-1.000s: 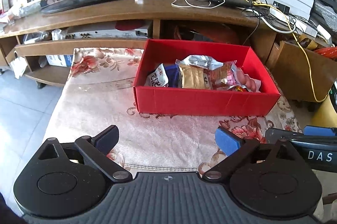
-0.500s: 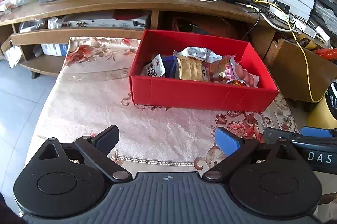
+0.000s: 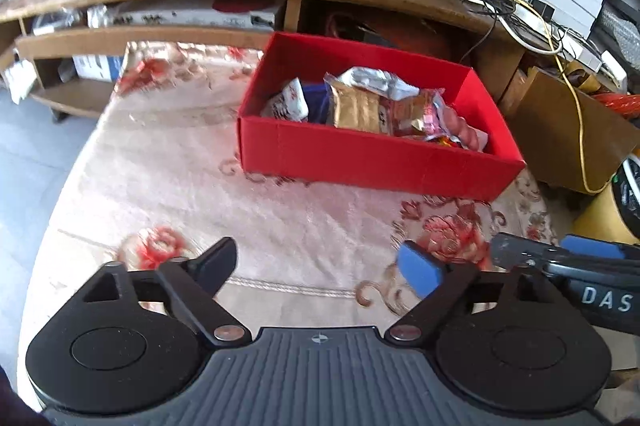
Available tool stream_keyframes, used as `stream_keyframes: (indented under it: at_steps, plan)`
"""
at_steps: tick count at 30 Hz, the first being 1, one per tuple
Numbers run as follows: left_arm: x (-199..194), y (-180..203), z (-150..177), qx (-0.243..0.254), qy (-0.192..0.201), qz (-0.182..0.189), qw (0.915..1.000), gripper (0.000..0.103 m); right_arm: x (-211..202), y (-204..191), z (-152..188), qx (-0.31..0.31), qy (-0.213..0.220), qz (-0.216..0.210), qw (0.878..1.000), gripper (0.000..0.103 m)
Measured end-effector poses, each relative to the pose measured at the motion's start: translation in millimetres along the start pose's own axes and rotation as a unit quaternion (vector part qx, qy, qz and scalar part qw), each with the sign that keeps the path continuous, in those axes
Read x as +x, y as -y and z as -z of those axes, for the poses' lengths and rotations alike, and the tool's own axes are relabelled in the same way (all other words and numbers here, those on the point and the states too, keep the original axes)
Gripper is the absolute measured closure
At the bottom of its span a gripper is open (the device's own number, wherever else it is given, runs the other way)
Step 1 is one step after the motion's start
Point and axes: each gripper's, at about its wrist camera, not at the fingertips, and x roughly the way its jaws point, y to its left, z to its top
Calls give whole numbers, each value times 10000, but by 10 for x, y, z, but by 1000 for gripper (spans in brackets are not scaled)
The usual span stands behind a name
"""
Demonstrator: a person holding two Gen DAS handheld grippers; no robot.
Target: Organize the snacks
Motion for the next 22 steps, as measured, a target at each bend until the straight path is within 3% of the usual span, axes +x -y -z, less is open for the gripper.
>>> stream_keyframes:
  at_steps: [6, 9, 22]
  plan:
    - [21, -17, -37, 2, -85, 25, 10000, 5, 4, 12, 5, 1, -23, -28, 10000, 14]
    - [22, -39, -40, -34, -67, 109, 9999, 4, -15, 26, -2, 64, 20, -101, 9999, 14]
    - [-8, 6, -25, 233, 156, -191, 9994, 0, -2, 9, -6, 39, 8, -23, 10000, 14]
